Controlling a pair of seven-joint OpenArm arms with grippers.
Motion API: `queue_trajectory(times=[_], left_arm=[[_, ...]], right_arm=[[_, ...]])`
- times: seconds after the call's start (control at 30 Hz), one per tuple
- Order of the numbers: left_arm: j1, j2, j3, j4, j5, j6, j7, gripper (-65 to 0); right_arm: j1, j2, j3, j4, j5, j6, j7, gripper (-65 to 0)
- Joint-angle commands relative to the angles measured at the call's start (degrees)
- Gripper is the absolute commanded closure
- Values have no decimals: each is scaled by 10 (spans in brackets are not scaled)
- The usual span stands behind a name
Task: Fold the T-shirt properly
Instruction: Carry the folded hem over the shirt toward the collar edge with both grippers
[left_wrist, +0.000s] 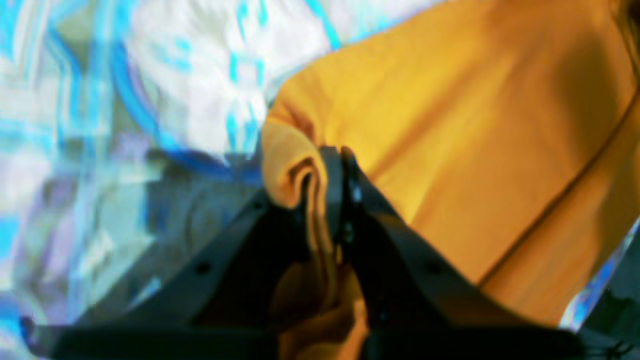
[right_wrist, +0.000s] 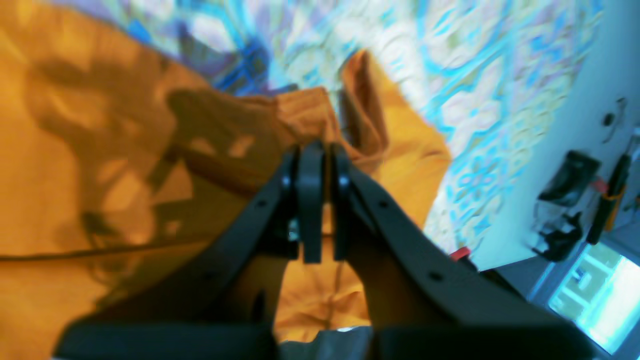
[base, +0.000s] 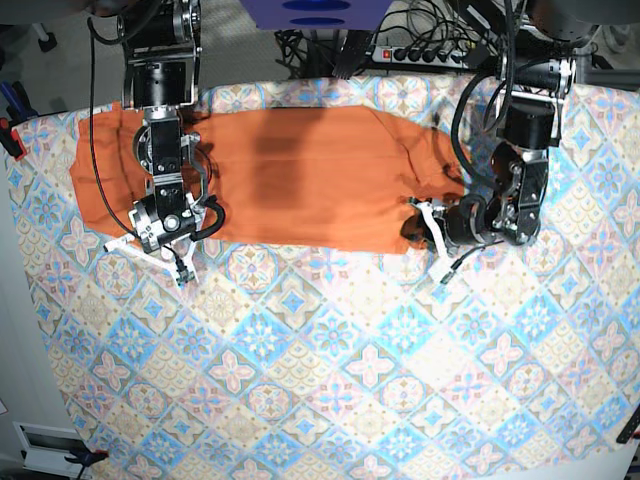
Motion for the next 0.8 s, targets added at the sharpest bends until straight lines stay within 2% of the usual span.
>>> queue_trajectory(times=[0.0,0.1,0.2,0.43,0.5,0.63,0.77], left_arm=[[14,-8,-18,28,22,4,24,0],[49,-21,-54,109,22,4,29,0],[71,-24,-57,154,26,4,33,0],[72,-39,-59,158,21,4,50,0],[72,-39,-59,159,21,4,50,0],[71,-39,-59,160,21,4,50,0],[82,-45,-59,208,22,4,53,0]], right_arm=[[4,4,13,28,-11,-14,1,-6],[-3,-6,27,60,-11,-42,-2,-6],[-15,-6,27,63,-11,-42,-2,-6],[-52,-8,30,87,-11,-44,0,-6],[-66,-19,30,109,-11,-44,1,-6],[-95,-28,65,151,-12,-44,1,-6],[-110,-36,78,157,-12,-44,1,-6]])
